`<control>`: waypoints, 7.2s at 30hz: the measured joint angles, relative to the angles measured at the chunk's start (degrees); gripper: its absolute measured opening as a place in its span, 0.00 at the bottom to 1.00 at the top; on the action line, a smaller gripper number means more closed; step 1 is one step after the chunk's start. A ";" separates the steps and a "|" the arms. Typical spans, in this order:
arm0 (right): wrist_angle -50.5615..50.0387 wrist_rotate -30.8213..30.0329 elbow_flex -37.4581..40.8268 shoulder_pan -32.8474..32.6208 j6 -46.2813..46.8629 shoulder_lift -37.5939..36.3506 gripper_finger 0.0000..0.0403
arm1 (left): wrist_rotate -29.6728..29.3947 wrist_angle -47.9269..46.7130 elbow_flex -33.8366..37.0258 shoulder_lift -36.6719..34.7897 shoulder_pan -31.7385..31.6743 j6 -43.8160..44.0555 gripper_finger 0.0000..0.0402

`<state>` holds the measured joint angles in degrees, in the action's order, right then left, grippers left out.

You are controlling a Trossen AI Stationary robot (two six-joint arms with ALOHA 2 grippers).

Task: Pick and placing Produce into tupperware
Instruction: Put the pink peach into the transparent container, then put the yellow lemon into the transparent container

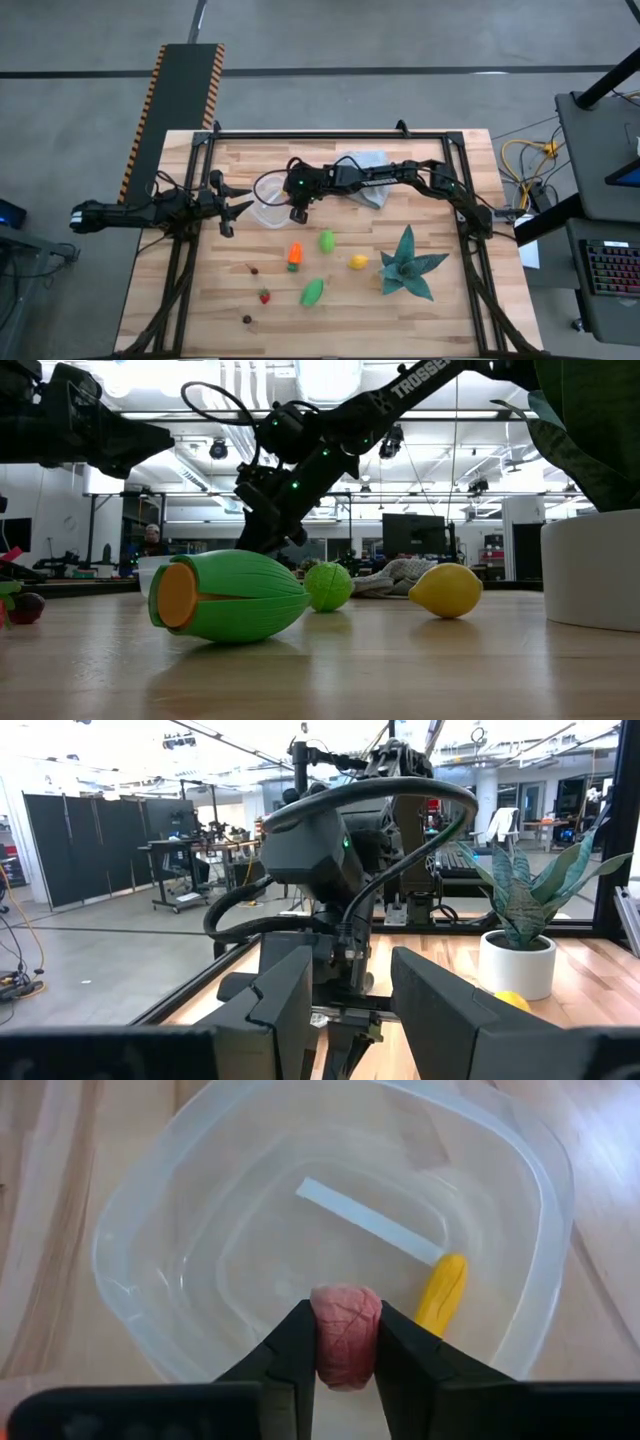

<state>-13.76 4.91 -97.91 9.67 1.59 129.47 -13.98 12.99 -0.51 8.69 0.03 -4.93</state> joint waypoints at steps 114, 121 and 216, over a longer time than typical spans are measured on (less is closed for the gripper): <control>-53.87 -2.47 0.68 -25.29 8.89 -3.67 0.67 | -0.22 0.26 0.02 0.28 -0.04 0.04 0.31; -52.24 0.02 3.06 -25.31 8.93 -3.70 0.66 | -0.21 0.24 0.02 0.28 -0.03 0.02 0.31; -26.41 -5.35 -10.64 -7.51 -9.59 -9.36 0.47 | -0.20 0.32 0.04 0.13 -0.04 0.04 0.31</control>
<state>-40.17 -0.44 -108.55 2.17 -8.00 120.11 -14.17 13.32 -0.47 8.82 -0.01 -4.89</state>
